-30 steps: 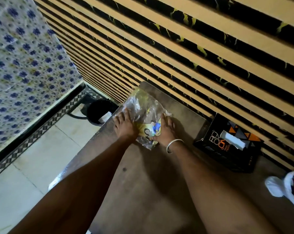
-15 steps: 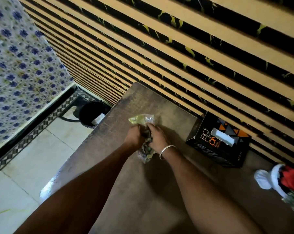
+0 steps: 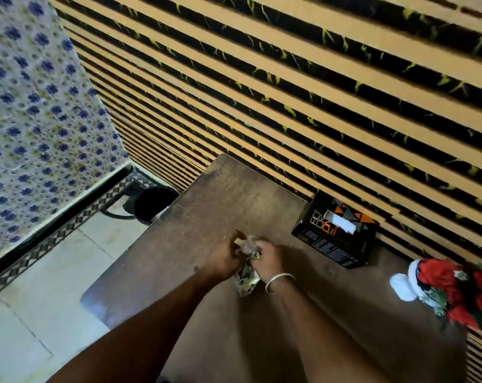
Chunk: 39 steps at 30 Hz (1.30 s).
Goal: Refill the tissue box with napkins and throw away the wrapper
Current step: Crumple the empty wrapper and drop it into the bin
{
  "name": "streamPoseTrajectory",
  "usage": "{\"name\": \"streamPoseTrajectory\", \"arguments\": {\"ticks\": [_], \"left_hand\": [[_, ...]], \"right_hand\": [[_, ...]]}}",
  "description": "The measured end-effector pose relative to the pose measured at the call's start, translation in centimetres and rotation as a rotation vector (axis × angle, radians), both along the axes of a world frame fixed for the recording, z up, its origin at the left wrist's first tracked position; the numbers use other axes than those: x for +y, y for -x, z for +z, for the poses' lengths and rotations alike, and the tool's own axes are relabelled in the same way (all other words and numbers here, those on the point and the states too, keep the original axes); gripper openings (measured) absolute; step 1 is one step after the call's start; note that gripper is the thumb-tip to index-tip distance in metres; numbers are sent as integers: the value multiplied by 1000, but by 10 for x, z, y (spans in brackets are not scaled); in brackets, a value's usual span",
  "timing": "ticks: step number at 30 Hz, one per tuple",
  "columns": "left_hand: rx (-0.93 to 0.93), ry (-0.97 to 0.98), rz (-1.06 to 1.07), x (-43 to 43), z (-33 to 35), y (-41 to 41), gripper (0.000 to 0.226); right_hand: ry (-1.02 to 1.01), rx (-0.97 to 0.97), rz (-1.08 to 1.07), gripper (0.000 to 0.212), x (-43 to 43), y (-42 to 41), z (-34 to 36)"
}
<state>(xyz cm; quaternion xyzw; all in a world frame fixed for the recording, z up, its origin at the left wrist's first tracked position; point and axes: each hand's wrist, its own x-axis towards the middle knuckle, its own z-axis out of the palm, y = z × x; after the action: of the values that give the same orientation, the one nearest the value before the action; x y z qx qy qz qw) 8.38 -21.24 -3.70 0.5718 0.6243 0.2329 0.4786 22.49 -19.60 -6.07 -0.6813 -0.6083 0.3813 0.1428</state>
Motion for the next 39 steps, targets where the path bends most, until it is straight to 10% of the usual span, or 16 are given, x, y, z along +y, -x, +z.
{"name": "streamPoseTrajectory", "arguments": {"ticks": [8, 20, 39], "left_hand": [[216, -158, -106, -65, 30, 18, 83], [415, -242, 61, -134, 63, 118, 17], [374, -252, 196, -112, 64, 441, 14]], "right_hand": [[-110, 12, 74, 28, -47, 13, 32], [0, 89, 393, 26, -103, 115, 72], [-239, -85, 320, 35, -87, 436, 86]]}}
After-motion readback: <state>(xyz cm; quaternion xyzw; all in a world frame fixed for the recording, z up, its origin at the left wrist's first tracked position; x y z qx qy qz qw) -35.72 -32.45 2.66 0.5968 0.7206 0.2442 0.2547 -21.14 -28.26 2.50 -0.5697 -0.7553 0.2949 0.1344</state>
